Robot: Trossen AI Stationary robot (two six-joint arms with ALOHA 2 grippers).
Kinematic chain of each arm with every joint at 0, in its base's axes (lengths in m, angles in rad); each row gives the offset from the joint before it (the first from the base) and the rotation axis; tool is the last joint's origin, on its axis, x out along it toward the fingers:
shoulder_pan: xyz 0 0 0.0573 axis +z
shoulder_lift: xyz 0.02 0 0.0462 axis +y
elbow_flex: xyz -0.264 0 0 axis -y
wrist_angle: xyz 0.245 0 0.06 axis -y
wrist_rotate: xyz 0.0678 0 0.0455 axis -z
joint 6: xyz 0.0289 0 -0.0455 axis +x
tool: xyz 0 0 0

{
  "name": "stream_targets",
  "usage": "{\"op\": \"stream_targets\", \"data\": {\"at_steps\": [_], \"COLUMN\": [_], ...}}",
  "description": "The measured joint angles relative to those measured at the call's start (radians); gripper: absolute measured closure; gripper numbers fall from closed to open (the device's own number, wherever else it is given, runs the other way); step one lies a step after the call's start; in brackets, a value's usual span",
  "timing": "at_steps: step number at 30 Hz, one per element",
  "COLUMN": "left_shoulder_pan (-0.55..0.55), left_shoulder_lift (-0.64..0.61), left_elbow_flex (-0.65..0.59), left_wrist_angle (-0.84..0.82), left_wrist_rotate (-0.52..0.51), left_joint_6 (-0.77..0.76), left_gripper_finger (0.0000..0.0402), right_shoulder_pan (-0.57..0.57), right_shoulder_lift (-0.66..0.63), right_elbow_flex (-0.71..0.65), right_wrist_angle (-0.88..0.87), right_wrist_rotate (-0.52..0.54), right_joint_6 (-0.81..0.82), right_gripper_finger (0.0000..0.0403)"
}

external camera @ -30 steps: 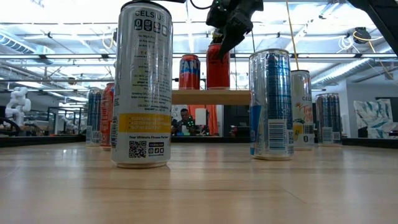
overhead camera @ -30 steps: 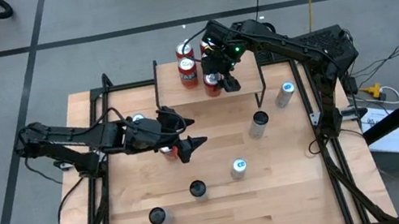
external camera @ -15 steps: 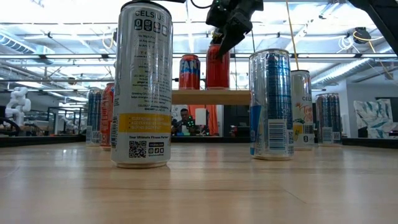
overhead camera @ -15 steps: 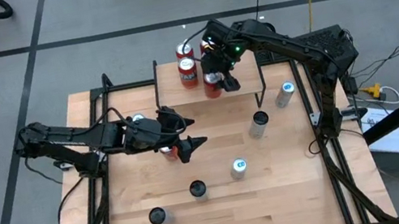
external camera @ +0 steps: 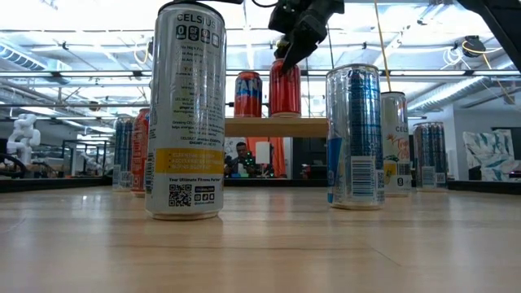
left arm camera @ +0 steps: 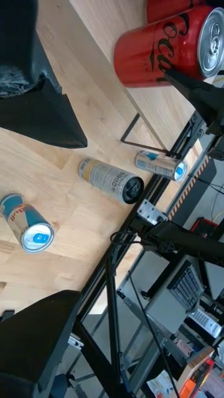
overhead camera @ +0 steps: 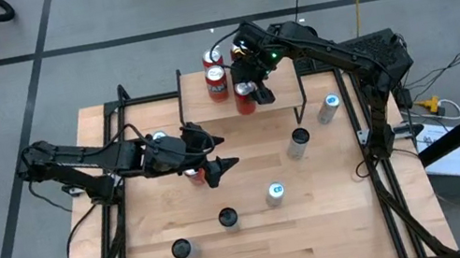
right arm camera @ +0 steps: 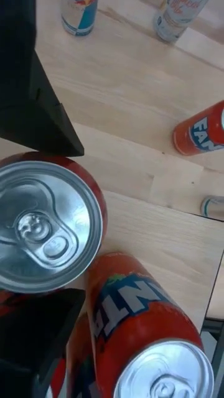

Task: Place canned beverage on shelf
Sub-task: Put the red-black soda can on the shelf aligned with the other red-black soda can

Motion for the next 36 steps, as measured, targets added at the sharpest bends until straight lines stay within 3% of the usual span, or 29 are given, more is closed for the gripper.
{"op": "stream_targets", "data": {"at_steps": [10,20,23,29,36], "left_shoulder_pan": [0.0,0.009,0.016,0.02,0.02], "left_shoulder_lift": [0.0,0.0,0.0,0.0,0.0], "left_elbow_flex": [0.0,0.0,0.0,0.0,0.0], "left_wrist_angle": [-0.003,-0.008,-0.01,-0.029,-0.031], "left_wrist_rotate": [0.0,-0.006,-0.006,-0.007,-0.008], "left_joint_6": [-0.003,-0.004,-0.004,-0.007,-0.007], "left_gripper_finger": [0.0007,0.0007,0.0007,0.0007,0.0007], "right_shoulder_pan": [0.012,0.089,0.134,0.188,0.197], "right_shoulder_lift": [-0.112,-0.174,-0.156,-0.114,-0.068], "right_elbow_flex": [0.0,0.0,0.0,0.0,0.0], "right_wrist_angle": [0.009,-0.049,-0.072,-0.067,-0.11], "right_wrist_rotate": [0.053,0.046,0.047,0.059,0.189], "right_joint_6": [0.049,0.348,0.359,0.431,0.42], "right_gripper_finger": [0.007,0.0088,0.0126,0.024,0.036]}}
